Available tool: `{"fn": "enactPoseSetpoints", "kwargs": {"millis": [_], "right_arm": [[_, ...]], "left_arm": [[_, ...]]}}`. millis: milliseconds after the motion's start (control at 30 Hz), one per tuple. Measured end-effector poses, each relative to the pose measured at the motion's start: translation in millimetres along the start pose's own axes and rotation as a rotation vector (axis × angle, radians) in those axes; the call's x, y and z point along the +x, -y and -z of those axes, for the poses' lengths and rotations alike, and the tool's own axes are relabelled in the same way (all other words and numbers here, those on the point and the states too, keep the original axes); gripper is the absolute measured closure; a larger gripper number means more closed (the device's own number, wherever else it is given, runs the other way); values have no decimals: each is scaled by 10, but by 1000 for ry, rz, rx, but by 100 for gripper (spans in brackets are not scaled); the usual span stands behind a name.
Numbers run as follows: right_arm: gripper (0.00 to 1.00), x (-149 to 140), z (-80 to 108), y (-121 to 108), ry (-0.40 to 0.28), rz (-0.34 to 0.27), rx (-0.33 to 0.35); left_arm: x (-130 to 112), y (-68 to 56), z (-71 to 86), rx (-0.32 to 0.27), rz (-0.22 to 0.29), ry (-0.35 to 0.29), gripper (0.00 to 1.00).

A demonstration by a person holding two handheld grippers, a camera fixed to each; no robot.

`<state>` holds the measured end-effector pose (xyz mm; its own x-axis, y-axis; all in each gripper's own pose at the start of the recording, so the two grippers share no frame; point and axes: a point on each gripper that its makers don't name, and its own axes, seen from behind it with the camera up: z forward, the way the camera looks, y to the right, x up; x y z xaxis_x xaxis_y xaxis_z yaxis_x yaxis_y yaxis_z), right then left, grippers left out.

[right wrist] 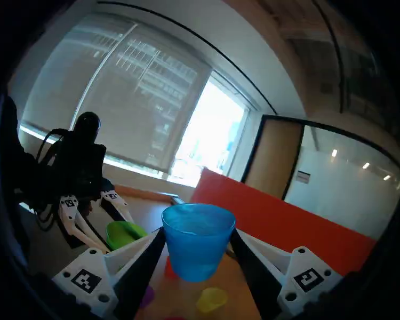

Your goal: Pour water

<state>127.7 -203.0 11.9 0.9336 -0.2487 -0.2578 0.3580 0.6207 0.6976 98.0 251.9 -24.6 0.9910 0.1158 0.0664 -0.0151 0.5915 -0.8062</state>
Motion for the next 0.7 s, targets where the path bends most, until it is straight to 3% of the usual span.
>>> {"fn": "enactPoseSetpoints", "kwargs": {"millis": [700], "right_arm": [[11,154,-95,-28,-15,229,-10]], "left_arm": [[24,-181,-72,-45,-3,-14,15]]}}
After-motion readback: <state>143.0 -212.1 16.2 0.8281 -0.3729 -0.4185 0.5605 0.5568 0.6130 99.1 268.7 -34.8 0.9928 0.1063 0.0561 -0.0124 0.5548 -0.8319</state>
